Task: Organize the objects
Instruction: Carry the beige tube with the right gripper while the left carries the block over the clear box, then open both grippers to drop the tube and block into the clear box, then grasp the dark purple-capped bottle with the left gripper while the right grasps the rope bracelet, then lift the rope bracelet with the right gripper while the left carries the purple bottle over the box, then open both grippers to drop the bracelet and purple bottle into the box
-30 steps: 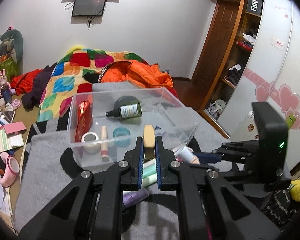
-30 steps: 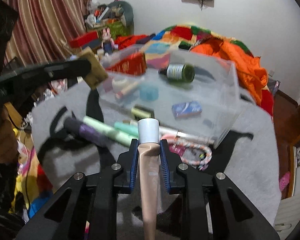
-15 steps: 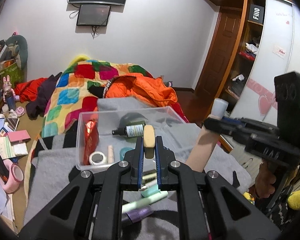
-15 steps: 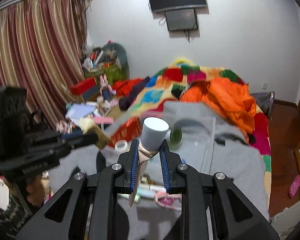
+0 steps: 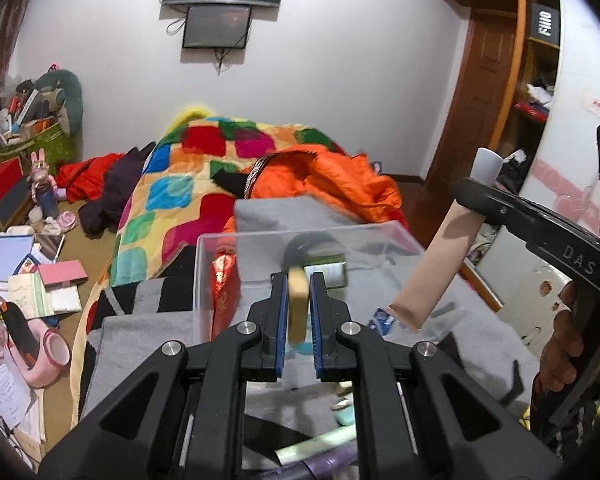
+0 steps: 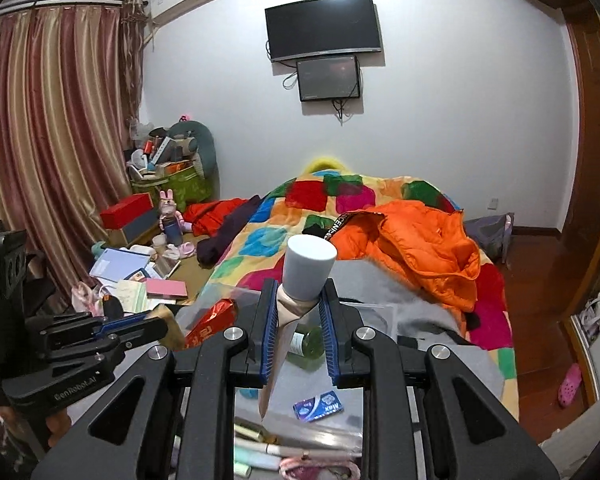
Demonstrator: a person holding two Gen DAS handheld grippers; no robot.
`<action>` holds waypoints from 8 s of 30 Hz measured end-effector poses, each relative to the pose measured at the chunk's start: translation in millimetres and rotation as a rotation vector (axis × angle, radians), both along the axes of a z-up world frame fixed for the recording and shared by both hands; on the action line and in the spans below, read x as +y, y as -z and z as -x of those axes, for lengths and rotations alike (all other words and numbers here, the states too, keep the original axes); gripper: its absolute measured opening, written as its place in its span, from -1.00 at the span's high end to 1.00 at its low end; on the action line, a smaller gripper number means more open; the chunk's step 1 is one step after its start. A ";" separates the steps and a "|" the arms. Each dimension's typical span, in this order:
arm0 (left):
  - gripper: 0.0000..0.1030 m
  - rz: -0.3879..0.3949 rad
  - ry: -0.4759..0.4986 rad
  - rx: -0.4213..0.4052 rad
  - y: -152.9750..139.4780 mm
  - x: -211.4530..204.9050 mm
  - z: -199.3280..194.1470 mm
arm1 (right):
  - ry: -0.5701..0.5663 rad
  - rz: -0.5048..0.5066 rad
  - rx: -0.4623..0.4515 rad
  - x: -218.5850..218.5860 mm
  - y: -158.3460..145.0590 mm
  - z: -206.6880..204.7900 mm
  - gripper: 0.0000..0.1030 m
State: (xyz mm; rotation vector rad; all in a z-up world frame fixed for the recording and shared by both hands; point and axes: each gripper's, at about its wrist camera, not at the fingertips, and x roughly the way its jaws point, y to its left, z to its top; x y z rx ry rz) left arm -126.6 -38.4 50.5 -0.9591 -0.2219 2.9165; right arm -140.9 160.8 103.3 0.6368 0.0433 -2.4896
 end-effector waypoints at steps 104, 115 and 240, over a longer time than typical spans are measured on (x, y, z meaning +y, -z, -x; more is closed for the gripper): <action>-0.76 -0.007 -0.062 -0.161 91.9 33.5 -88.9 | 0.171 -0.134 -0.327 85.5 130.8 -16.8 0.87; -0.76 -0.003 -0.055 -0.088 65.2 36.0 -97.7 | 0.135 -0.056 -0.198 90.6 76.0 -48.5 0.88; -0.88 0.103 0.207 -0.305 104.7 44.9 -21.7 | 0.038 -0.179 -0.301 56.6 116.7 -18.5 -0.34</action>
